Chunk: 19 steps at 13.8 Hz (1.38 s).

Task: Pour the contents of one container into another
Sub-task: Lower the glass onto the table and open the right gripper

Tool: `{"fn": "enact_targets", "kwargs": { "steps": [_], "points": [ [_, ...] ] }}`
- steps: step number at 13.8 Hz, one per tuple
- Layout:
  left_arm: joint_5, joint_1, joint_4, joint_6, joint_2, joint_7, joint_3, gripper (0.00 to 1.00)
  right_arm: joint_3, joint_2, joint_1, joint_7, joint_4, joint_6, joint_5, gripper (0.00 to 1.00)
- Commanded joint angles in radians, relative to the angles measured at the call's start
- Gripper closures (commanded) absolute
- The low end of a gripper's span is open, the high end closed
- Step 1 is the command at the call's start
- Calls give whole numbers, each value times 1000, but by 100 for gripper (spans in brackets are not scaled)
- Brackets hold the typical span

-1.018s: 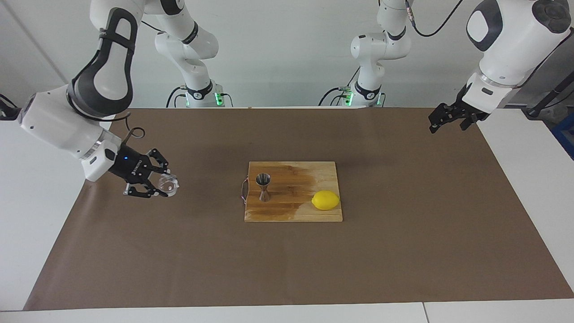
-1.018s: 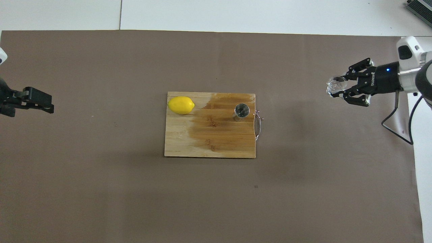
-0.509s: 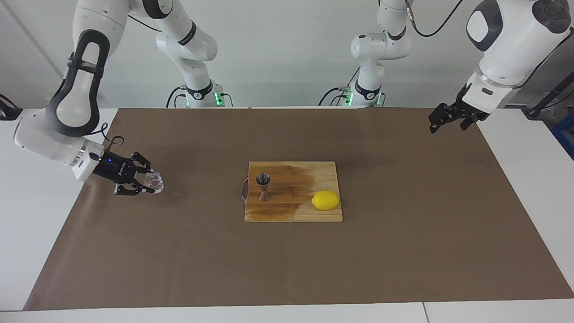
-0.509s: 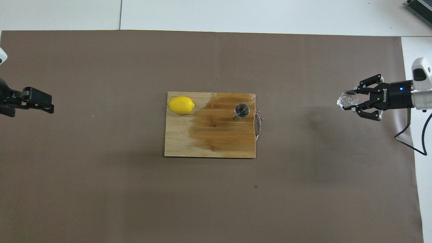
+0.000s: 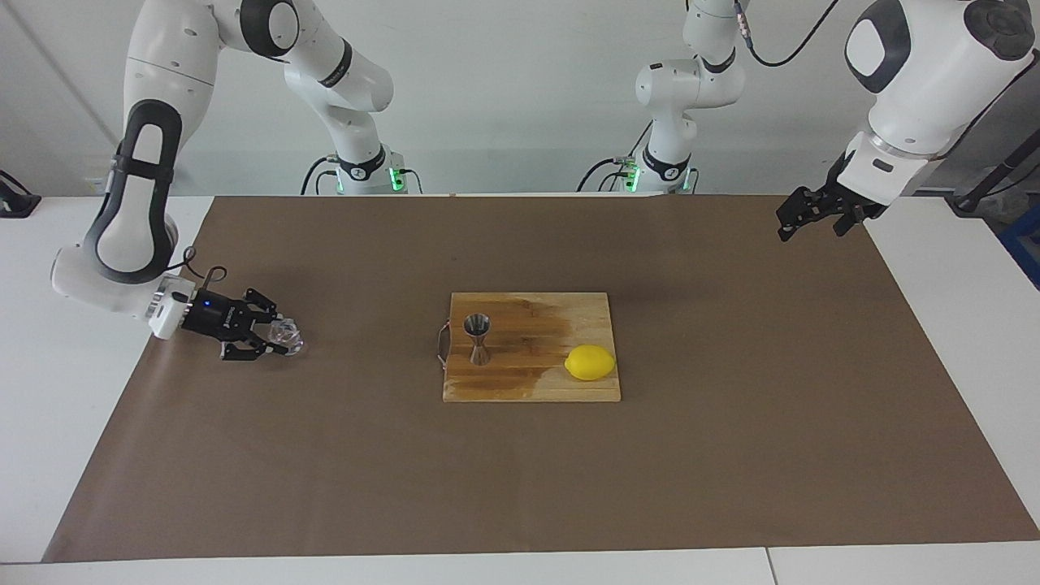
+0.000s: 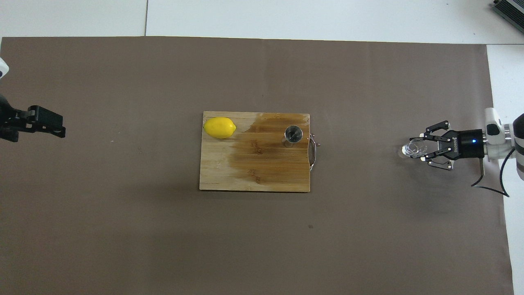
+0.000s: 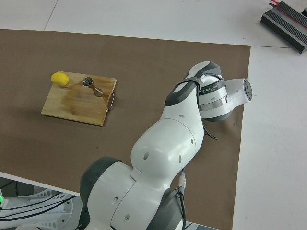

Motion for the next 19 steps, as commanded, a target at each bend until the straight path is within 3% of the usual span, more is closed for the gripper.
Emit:
{"fn": "enact_targets", "kwargs": {
  "steps": [1,3,7,8,13,14,15,16,19],
  "points": [
    [12,5,-28,-5,-27,-11,-5,0,11,-4,-12,-25,-4,-14,37,100],
    [12,5,-28,-5,-27,-11,-5,0,11,-3,-9,-29,-7,-2,37,98],
    [12,5,-28,-5,-27,-11,-5,0,11,-3,-2,-52,-14,25,53,67],
    [12,5,-28,-5,-27,-11,-5,0,11,-1,-2,-52,-14,32,53,64],
    [12,5,-29,-5,-27,-11,-5,0,11,16,4,-63,-26,76,70,61],
    [12,5,-28,-5,-27,-11,-5,0,11,17,4,-63,-21,75,71,53],
    [12,5,-28,-5,-27,-11,-5,0,11,17,5,-57,-15,67,71,21],
    [12,5,-28,-5,-27,-11,-5,0,13,16,7,-54,-6,64,71,0],
    [12,5,-28,-5,-27,-11,-5,0,8,-61,59,129,23,76,54,0]
  ]
}}
